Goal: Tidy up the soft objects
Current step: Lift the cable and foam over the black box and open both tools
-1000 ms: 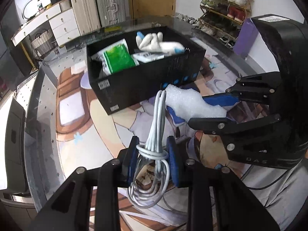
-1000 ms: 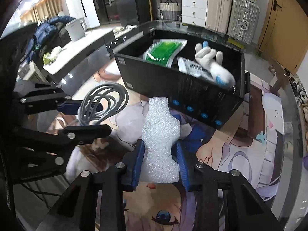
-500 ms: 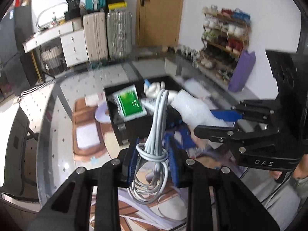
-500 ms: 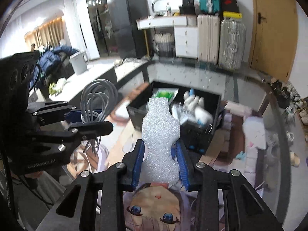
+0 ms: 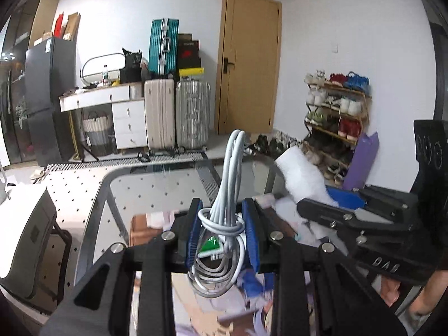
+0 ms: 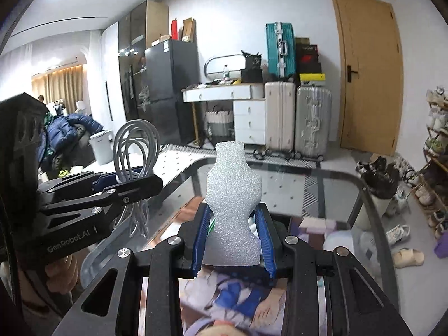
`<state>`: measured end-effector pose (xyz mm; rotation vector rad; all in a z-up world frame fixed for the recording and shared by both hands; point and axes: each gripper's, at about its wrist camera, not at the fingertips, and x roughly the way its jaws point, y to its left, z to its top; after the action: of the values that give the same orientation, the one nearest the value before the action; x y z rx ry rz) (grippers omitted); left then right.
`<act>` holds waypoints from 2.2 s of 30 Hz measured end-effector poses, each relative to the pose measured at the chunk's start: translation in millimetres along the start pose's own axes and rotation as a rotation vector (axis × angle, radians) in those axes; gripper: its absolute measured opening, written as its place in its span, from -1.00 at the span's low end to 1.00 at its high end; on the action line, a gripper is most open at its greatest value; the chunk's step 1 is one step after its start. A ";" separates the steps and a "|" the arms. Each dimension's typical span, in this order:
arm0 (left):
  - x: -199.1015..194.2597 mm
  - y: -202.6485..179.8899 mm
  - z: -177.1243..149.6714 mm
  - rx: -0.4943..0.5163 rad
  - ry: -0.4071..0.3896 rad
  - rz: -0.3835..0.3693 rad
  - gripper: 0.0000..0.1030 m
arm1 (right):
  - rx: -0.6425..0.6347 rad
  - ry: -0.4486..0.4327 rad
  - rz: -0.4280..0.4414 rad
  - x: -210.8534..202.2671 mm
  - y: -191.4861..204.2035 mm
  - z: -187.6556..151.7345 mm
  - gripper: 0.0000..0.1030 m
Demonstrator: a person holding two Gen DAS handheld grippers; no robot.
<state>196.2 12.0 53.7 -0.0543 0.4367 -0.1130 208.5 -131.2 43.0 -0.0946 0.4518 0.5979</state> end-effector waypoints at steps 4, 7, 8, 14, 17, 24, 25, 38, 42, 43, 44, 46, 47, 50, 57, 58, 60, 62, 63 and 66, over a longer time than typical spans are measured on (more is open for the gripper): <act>7.4 2.9 5.7 -0.016 -0.055 0.026 -0.47 | 0.009 -0.019 -0.032 10.4 -5.4 9.7 -0.34; 16.8 5.2 7.4 -0.027 -0.059 0.039 -0.47 | 0.021 -0.021 -0.053 22.8 -13.4 12.9 -0.34; 19.4 5.5 8.1 -0.032 -0.056 0.039 -0.47 | 0.029 -0.020 -0.063 26.2 -16.2 13.7 -0.34; 36.5 9.5 6.2 -0.042 -0.066 0.073 -0.46 | 0.029 0.000 -0.092 52.2 -25.8 18.4 -0.34; 49.5 9.8 2.6 -0.036 -0.049 0.075 -0.46 | 0.034 0.029 -0.090 69.5 -25.8 18.8 -0.34; 74.0 14.6 -3.2 -0.071 0.007 0.062 -0.46 | 0.050 0.133 -0.086 114.7 -39.0 4.9 -0.34; 79.3 15.2 -4.6 -0.074 0.022 0.060 -0.46 | 0.062 0.161 -0.078 122.9 -42.4 0.5 -0.34; 149.2 20.2 -40.0 -0.129 0.264 0.044 -0.47 | 0.097 0.370 -0.042 173.5 -55.1 -45.8 -0.34; 155.1 17.9 -45.9 -0.140 0.296 0.036 -0.47 | 0.089 0.392 -0.036 179.2 -54.5 -53.8 -0.34; 155.7 18.2 -45.4 -0.135 0.301 0.037 -0.47 | 0.085 0.398 -0.038 179.4 -53.3 -54.6 -0.34; 157.3 17.3 -46.7 -0.128 0.311 0.038 -0.47 | 0.082 0.404 -0.039 180.8 -52.5 -56.4 -0.34; 161.0 18.3 -49.2 -0.130 0.331 0.037 -0.46 | 0.081 0.416 -0.038 183.2 -52.4 -59.1 -0.34; 163.5 18.0 -52.2 -0.132 0.348 0.036 -0.46 | 0.082 0.421 -0.036 183.1 -50.9 -59.9 -0.34; 169.8 18.1 -58.8 -0.122 0.389 0.061 -0.45 | 0.076 0.420 -0.034 183.9 -51.1 -61.0 -0.34; 170.6 14.3 -61.1 -0.097 0.393 0.065 -0.42 | 0.036 0.417 -0.043 179.7 -43.7 -61.9 -0.33; 170.2 15.1 -61.5 -0.098 0.389 0.065 -0.41 | 0.039 0.417 -0.040 179.4 -44.3 -62.0 -0.33; 169.4 13.8 -62.2 -0.091 0.383 0.068 -0.40 | 0.040 0.408 -0.036 177.9 -44.6 -61.7 -0.33; 170.7 12.8 -61.9 -0.089 0.382 0.074 -0.39 | 0.040 0.404 -0.031 176.7 -45.0 -62.0 -0.32; 170.6 13.9 -61.5 -0.090 0.381 0.075 -0.38 | 0.042 0.403 -0.028 175.5 -45.5 -61.8 -0.32; 165.9 13.9 -60.1 -0.089 0.368 0.081 -0.24 | 0.046 0.405 -0.020 170.5 -46.3 -60.6 -0.30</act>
<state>321.4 4.1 -71.3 -0.1035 0.8109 -0.0225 336.2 -93.3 -88.0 -0.1779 0.8556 0.5485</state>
